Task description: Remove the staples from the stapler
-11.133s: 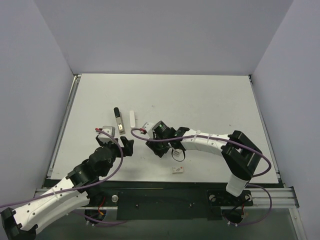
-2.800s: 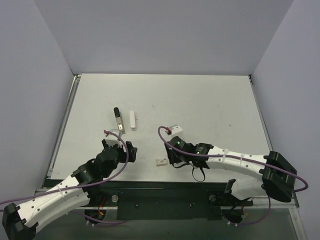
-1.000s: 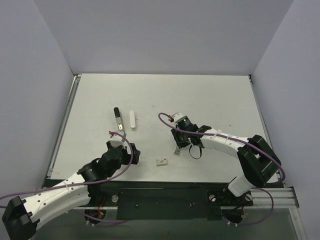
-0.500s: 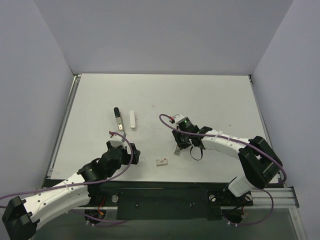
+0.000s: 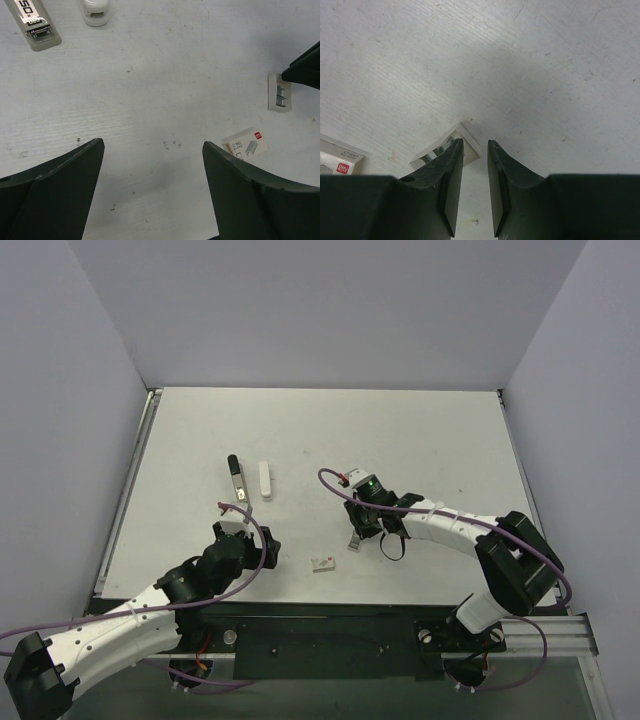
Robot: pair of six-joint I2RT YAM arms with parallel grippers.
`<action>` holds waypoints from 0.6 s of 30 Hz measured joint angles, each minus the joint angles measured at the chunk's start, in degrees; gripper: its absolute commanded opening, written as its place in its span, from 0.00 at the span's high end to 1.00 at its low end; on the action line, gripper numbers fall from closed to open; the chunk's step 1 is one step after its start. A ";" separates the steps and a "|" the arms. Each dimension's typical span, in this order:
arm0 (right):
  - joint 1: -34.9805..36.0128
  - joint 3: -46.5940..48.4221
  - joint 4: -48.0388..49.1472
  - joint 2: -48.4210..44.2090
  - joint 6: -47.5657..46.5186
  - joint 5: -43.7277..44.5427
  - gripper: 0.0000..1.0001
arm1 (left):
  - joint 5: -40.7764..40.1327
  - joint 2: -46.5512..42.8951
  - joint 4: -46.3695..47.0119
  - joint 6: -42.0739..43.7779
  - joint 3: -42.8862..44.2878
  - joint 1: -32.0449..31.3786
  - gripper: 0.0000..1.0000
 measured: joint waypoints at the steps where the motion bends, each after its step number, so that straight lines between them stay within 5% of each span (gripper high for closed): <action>1: 0.00 0.00 0.00 0.11 0.00 -0.02 0.78 | 0.02 -0.02 0.00 0.00 0.00 0.00 0.09; 18: 0.00 0.02 -0.09 2.16 -0.02 -0.37 0.78 | 0.02 -0.17 0.00 0.00 0.00 0.00 0.09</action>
